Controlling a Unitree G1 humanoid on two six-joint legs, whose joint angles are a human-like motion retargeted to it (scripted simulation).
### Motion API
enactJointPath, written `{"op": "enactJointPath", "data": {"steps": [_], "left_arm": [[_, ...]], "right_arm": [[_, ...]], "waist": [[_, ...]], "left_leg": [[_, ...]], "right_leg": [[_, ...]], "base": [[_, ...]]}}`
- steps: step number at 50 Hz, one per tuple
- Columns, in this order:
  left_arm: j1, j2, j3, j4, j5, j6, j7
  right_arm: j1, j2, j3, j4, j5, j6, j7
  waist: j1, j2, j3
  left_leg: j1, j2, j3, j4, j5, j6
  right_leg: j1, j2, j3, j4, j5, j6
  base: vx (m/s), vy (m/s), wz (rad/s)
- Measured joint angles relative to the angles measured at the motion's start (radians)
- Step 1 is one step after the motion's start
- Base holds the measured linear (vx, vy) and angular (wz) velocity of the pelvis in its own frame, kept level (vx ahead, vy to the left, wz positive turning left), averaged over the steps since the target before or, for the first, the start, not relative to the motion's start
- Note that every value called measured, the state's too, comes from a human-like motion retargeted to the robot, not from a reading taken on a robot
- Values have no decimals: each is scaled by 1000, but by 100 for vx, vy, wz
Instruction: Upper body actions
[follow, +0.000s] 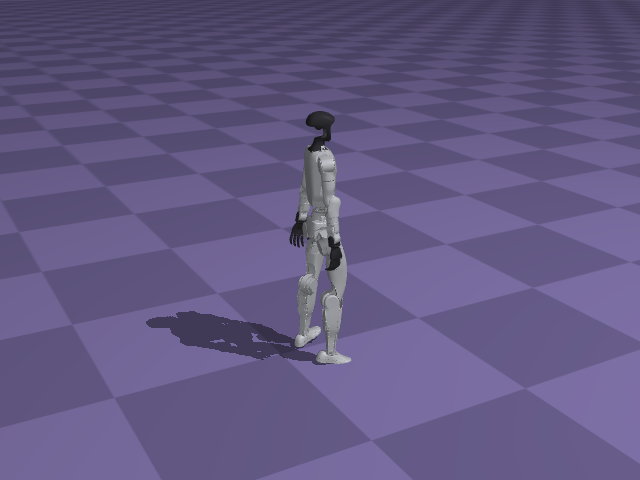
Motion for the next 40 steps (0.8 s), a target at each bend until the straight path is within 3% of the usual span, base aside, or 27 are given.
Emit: {"op": "enactJointPath", "data": {"steps": [11,24,40], "left_arm": [[-36,-7,-28,-67,-6,-11,-2],[-66,-6,-43,-91,-18,-20,-10],[-36,-13,-42,-57,-2,-25,8]], "right_arm": [[20,-22,-24,60,28,26,-34],[45,-17,-30,71,24,34,-28],[55,-42,-56,70,43,29,-35]], "waist": [[-80,38,-5],[-70,36,9],[3,17,30]], "left_leg": [[13,17,42,-3,-6,-7],[14,17,55,-5,-3,-9],[-38,-20,-135,12,24,21]], "right_leg": [[-9,30,37,-7,13,-1],[-3,25,19,-11,12,1],[104,-39,-185,-31,-44,-3]], "base": [[-7,0,-25],[0,0,4],[16,3,81]]}}
